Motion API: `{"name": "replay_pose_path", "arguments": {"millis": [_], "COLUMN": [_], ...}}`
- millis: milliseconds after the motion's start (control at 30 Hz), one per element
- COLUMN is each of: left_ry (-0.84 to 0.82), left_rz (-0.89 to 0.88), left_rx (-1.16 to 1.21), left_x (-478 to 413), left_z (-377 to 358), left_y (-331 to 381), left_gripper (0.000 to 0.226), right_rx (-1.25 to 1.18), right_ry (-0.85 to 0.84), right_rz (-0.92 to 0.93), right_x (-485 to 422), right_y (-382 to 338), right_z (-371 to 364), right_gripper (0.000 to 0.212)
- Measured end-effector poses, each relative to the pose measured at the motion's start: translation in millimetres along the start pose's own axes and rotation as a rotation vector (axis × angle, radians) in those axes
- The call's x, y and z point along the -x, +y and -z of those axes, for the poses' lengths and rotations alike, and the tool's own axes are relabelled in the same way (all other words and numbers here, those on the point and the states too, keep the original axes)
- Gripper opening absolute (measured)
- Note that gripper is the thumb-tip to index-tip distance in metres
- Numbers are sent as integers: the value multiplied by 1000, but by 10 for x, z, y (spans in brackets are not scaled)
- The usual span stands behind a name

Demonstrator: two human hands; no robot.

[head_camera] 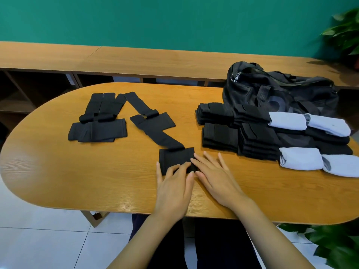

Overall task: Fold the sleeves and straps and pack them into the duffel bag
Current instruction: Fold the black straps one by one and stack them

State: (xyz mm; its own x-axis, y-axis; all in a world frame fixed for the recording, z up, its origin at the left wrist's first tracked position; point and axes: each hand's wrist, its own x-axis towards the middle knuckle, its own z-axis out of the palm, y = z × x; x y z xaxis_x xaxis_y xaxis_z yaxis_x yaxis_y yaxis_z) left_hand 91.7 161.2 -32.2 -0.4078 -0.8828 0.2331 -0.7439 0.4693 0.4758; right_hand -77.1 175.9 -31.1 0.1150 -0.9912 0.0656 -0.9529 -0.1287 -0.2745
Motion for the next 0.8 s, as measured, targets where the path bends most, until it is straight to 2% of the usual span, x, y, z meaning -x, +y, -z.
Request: {"name": "replay_pose_path", "arguments": {"millis": [167,300,433,600,800], "left_ry": [-66,13,7,79,79], "left_rz": [-120,-173,-170,-106,-77], "left_rx": [136,224,197,232,207], "left_x": [3,-19,-40,-61,-89], "left_z": [54,106,175,224,214], "left_y": [38,-155,-434,-559,-626], "left_gripper": [67,48,55,50,46], "right_rx": [1,0,-68,-135,-112], "right_ry": [98,140,125,116,175], "right_rz": [-15,39,117,174,125], "right_x": [137,247,269,232,136], "right_y": [140,186,155,78,-2], "right_z": [53,72,103,50,58], "right_gripper": [63,53,48,42,43]}}
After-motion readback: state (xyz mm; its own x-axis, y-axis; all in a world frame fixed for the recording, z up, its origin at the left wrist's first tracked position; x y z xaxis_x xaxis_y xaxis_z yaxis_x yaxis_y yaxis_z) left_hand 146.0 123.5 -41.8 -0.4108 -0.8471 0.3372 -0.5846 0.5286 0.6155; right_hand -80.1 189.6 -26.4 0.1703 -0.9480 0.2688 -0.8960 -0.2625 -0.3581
